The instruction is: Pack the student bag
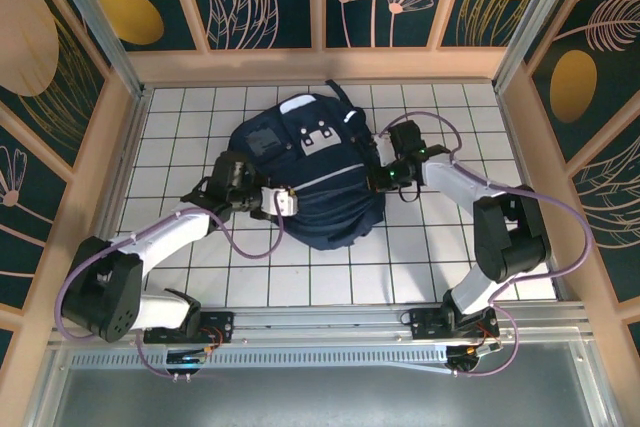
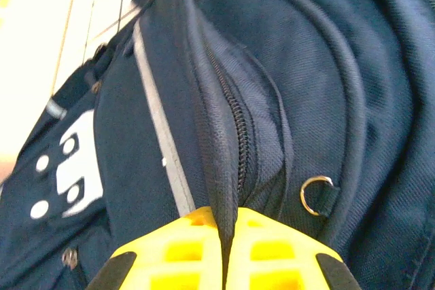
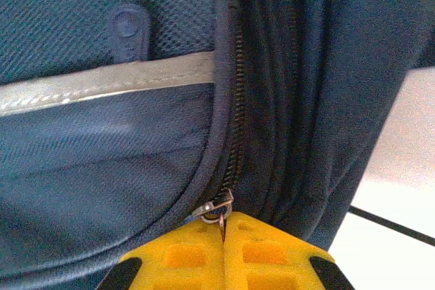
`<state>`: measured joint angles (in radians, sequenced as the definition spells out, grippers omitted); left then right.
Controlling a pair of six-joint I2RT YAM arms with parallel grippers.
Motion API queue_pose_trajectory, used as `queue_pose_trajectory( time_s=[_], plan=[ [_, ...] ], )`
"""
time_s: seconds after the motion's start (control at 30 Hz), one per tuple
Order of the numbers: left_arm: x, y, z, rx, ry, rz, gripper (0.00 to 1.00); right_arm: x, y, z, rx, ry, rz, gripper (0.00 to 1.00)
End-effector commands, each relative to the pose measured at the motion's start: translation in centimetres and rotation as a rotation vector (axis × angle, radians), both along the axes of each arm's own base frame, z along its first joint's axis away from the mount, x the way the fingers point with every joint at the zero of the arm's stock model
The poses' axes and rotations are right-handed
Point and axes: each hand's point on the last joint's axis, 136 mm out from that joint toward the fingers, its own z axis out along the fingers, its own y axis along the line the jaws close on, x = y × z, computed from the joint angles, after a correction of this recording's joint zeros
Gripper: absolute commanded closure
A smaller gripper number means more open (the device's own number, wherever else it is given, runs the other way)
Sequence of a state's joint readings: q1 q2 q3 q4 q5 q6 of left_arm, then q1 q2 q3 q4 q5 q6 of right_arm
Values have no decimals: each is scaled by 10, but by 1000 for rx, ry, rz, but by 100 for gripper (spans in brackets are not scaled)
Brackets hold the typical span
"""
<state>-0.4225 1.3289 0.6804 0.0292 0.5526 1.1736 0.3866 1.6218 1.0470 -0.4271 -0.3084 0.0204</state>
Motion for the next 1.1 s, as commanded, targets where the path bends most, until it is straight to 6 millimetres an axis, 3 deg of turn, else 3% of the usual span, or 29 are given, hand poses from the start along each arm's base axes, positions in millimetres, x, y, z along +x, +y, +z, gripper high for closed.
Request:
queue_pose_trajectory(
  time_s=[0.0,0.07,0.13,0.23,0.3,0.57,0.77,0.8,0.87,0.9,1.07],
  plan=[
    [3,20,12,-9,81,78,51,-12,39,26,71,-50,110,100],
    [-9,6,33,-82,174,7,3,-29,63,31,103,-41,164,100],
    [-27,-16,44,-134,262,-77,1,-43,85,35,133,-32,204,100],
    [-36,-42,25,-59,297,-58,1,-55,111,46,181,-45,249,100],
    [-31,-49,18,-71,331,-22,2,-59,123,53,211,-56,274,100],
    [-9,-38,-3,20,276,78,17,-67,140,68,311,-49,307,100],
    [10,-28,-23,102,289,191,55,-70,141,72,317,-44,315,100],
    [13,-28,-22,98,286,204,65,-72,141,73,319,-45,318,100],
    [15,-28,-22,101,282,207,95,-73,140,73,314,-50,318,100],
    [15,-28,-21,104,275,204,100,-72,138,73,303,-57,312,100],
    [0,-26,-21,131,225,97,100,-49,103,50,52,-153,301,100]
  ],
)
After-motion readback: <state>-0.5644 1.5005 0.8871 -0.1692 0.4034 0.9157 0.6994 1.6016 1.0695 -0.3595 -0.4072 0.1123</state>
